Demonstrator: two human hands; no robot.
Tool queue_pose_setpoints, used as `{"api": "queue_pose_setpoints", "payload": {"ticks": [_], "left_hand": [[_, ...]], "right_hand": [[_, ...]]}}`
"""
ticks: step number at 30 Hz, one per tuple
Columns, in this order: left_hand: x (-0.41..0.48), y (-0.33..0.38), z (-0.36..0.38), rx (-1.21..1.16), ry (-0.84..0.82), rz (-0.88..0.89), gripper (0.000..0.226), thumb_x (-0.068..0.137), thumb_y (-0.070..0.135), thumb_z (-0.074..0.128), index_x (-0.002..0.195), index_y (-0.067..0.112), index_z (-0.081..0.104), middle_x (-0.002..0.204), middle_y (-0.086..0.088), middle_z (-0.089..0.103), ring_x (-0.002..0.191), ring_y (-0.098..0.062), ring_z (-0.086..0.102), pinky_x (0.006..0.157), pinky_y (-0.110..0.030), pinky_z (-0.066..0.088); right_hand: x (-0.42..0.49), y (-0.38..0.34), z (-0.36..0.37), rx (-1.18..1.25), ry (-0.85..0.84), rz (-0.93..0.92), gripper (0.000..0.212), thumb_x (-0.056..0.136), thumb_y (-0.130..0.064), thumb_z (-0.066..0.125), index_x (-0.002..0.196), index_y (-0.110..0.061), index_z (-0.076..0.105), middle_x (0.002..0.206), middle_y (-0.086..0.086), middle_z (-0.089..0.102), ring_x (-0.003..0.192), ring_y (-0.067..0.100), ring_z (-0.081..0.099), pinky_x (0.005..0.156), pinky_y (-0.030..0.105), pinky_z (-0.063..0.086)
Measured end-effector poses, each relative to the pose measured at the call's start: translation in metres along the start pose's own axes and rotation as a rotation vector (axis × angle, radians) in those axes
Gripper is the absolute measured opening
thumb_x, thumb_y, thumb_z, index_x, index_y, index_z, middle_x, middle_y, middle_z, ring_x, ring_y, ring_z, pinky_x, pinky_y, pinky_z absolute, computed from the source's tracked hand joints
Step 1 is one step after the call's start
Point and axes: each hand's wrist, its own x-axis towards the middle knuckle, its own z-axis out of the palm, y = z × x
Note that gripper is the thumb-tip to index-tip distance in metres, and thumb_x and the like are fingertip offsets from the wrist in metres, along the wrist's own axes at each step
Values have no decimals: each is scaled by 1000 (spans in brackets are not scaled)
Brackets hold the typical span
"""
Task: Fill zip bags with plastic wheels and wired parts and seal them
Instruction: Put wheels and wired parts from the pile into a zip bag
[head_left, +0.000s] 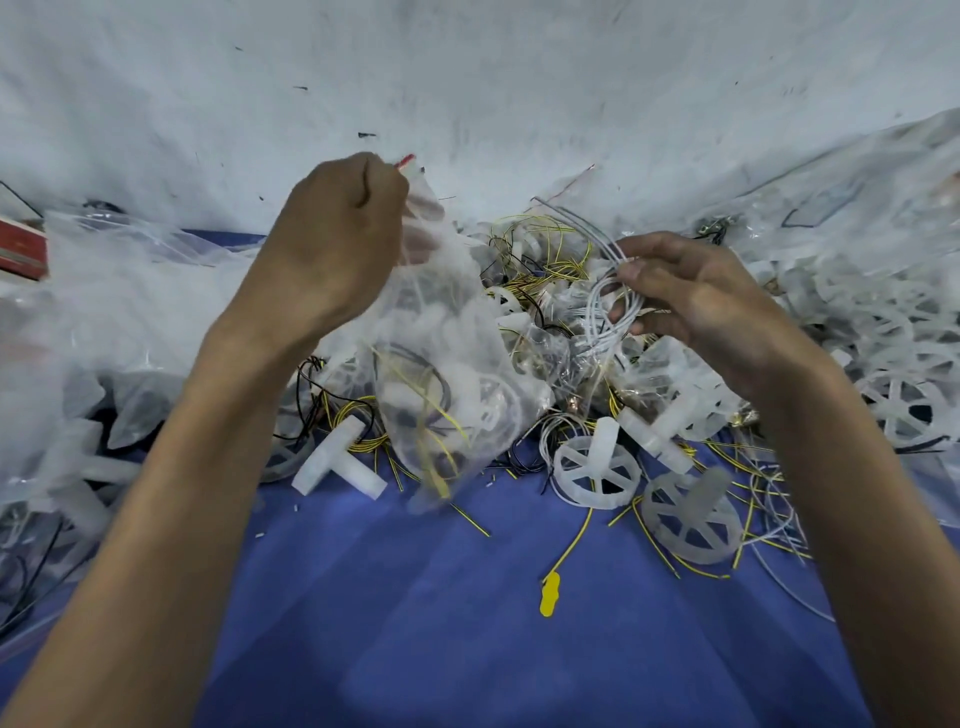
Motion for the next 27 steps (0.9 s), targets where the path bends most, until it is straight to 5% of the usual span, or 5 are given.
{"api": "queue_pose_setpoints", "payload": {"ticks": [5,9,14,22,27], "left_hand": [[-2,2,-2,-208,-92,87,50,93,41,51,88,-7,66,87,4,75,83,-12,71,69,-20,55],[-1,-14,-12,-267,-260,123,23,75,28,69,55,27,57,81,2,75,87,-12,71,73,-15,51],[1,-17,-24,-456,-325,292,26,85,18,65,72,30,47,67,8,68,73,-10,68,80,-29,53],[-11,-7,-10,-139,-779,211,30,73,27,70,89,1,69,72,-3,73,68,-11,69,68,-19,52],[-17,-3,-13,45,-796,178,38,61,51,73,90,27,73,74,13,71,73,-6,67,81,-46,55]], "right_hand": [[1,1,-3,19,19,-12,14,93,-10,53,105,-12,58,81,0,66,63,7,64,53,17,48],[1,1,-2,55,-11,-33,22,89,-7,57,111,-10,58,84,0,66,71,7,65,58,17,50],[-3,-4,0,139,-18,-86,19,86,1,58,98,-13,60,89,1,64,80,9,68,68,20,54],[-11,-19,10,87,-65,-219,15,85,-3,60,85,-18,64,82,2,72,80,13,69,65,19,54],[-15,-28,16,119,-90,-194,13,82,-23,58,88,-15,67,87,0,74,81,17,71,63,19,53]]}}
